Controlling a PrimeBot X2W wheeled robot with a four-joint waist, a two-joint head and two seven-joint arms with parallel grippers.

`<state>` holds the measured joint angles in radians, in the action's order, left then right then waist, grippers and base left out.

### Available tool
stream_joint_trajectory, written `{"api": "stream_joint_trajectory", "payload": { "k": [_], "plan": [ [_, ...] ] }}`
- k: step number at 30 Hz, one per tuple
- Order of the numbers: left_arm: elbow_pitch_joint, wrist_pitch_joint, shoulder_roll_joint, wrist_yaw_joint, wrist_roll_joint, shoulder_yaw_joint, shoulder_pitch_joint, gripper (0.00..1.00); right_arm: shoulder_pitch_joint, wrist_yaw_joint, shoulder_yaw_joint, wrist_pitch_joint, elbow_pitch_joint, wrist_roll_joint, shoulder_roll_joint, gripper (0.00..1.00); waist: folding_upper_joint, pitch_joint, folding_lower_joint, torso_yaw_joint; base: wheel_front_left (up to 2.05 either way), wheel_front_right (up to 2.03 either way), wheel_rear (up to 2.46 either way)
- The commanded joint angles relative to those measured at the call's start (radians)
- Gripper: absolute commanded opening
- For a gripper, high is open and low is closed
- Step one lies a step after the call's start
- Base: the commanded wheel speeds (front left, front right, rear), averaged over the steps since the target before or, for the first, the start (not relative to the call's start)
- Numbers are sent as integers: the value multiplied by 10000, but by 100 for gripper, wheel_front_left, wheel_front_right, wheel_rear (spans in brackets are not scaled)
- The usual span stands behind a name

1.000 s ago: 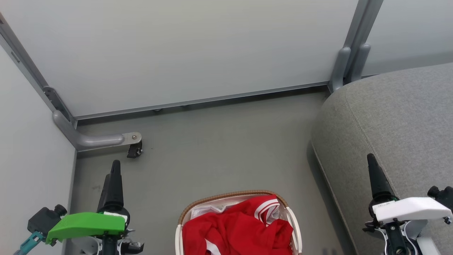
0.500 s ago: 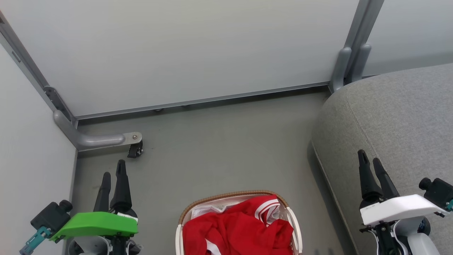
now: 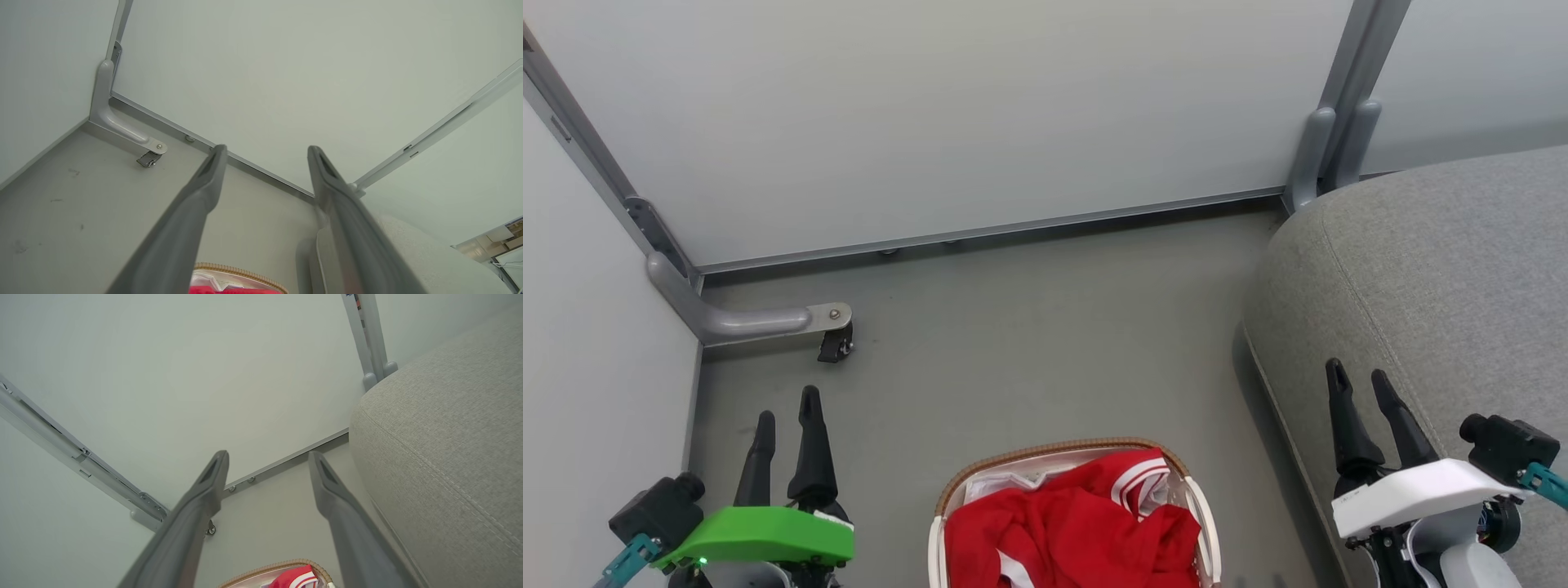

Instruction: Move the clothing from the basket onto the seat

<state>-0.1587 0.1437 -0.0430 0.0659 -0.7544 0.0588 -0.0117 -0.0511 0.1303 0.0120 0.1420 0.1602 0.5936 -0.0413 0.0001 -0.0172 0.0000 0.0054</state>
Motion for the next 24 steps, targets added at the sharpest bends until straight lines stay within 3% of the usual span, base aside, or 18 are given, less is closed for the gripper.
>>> {"api": "stream_joint_trajectory", "payload": {
  "k": [1, 24],
  "plan": [
    [43, 101, -70, -37, 247, 21, 56, 100, 60, 4, -33, 128, -23, -319, -70, 100, -1, 0, 0, 2, 0, 0, 0],
    [-266, 633, -87, -86, 2015, 314, 233, 100, 136, 4, -280, 652, -1, -2675, -90, 100, -1, -69, 0, 29, 0, 0, 0]
  ]
}}
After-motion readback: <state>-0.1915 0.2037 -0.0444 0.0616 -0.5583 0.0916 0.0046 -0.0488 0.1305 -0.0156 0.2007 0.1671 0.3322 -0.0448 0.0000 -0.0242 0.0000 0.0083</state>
